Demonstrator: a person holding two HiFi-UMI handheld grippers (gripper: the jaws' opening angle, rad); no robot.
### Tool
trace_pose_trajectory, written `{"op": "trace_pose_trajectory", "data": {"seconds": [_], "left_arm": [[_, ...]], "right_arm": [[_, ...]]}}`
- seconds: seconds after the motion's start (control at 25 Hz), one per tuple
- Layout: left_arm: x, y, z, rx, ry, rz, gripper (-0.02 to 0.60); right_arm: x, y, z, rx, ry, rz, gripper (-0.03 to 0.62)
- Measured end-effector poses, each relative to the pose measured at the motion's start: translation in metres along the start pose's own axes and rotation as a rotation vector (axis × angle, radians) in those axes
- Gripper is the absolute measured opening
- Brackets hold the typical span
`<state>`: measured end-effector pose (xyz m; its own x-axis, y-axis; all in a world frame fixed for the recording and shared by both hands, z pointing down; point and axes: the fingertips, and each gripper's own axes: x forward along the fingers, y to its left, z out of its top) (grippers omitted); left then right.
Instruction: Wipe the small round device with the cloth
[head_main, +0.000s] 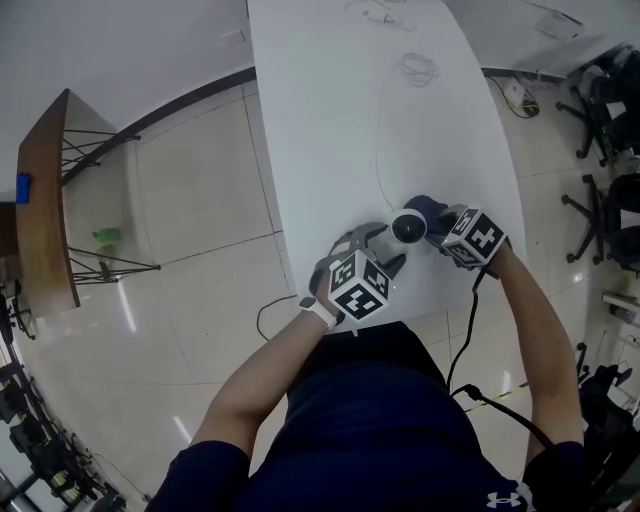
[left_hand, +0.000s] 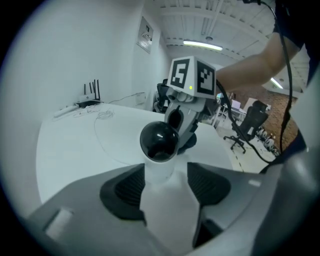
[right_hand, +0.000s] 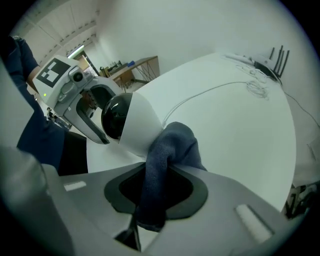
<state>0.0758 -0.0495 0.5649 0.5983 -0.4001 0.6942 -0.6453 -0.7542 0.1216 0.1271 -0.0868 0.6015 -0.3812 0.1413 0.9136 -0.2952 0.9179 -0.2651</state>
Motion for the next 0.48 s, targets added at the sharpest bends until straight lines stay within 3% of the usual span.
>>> {"op": "trace_pose_trajectory", "data": {"seconds": [0.12, 0.32, 0.48], "left_arm": [[0.002, 0.002, -0.004, -0.007, 0.006, 0.003, 0.267], [0.002, 0.003, -0.005, -0.001, 0.010, 0.001, 0.267], [0.000, 0.004, -0.008, 0.005, 0.010, 0.002, 0.267]], "right_arm": [[-0.002, 0.003, 0.008, -0.053, 0.034, -0.027, 0.083], [-0.039, 0.007, 0.026, -0.117, -0.075, -0.113, 0.083], [-0.074, 0.027, 0.052, -0.339, -0.077, -0.263, 0.083]]}}
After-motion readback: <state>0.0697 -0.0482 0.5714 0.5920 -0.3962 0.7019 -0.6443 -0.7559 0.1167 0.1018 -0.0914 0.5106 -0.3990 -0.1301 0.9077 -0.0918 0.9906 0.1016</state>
